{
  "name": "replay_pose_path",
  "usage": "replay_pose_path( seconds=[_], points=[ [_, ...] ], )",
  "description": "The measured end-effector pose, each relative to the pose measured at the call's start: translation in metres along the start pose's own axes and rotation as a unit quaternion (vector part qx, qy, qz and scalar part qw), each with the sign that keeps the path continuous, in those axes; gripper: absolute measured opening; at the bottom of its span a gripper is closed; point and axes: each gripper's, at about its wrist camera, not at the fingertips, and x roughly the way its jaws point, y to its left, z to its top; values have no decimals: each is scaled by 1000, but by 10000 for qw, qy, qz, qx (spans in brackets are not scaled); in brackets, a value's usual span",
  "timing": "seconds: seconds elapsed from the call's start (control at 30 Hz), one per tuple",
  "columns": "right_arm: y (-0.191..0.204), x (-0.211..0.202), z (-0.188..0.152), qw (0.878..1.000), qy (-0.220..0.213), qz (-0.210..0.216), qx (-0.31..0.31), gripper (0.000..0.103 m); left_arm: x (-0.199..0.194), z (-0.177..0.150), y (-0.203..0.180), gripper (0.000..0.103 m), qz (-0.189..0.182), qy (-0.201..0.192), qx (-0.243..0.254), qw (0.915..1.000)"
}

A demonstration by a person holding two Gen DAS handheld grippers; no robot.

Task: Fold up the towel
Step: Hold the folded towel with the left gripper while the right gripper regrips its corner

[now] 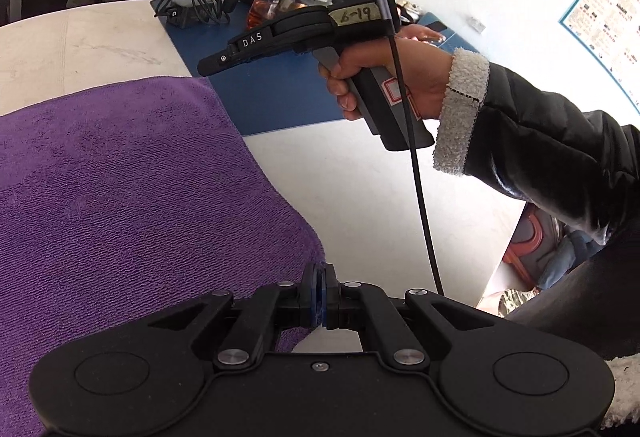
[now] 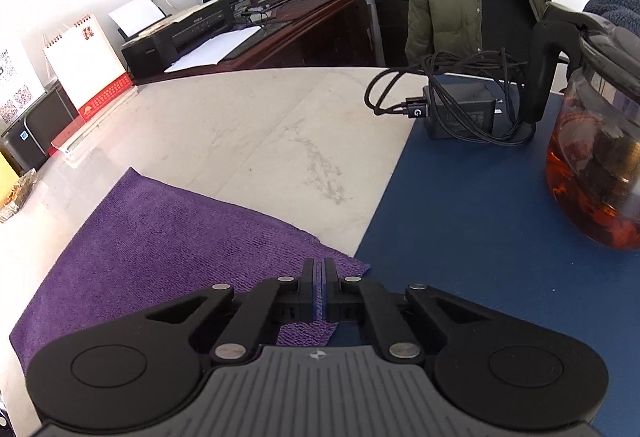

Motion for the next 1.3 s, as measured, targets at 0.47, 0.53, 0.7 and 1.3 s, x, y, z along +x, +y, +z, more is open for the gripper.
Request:
replay_pose_path(
  seconds=[0.47, 0.53, 0.7, 1.3],
  points=[
    [-21, -28, -30, 9853, 299, 460, 1617, 44, -32, 7, 14, 0, 8, -606, -398, 9974],
    [-24, -34, -40, 9765, 384, 682, 2008, 46, -32, 10, 14, 0, 1, -638, -404, 9971],
    [-31, -44, -74, 9309, 686, 1562, 3230, 52, -34, 13, 11, 0, -62, -658, -336, 9973],
    [-40, 19, -49, 9215, 751, 1554, 3479, 52, -34, 7, -9, 0, -245, -596, -113, 9979]
  ],
)
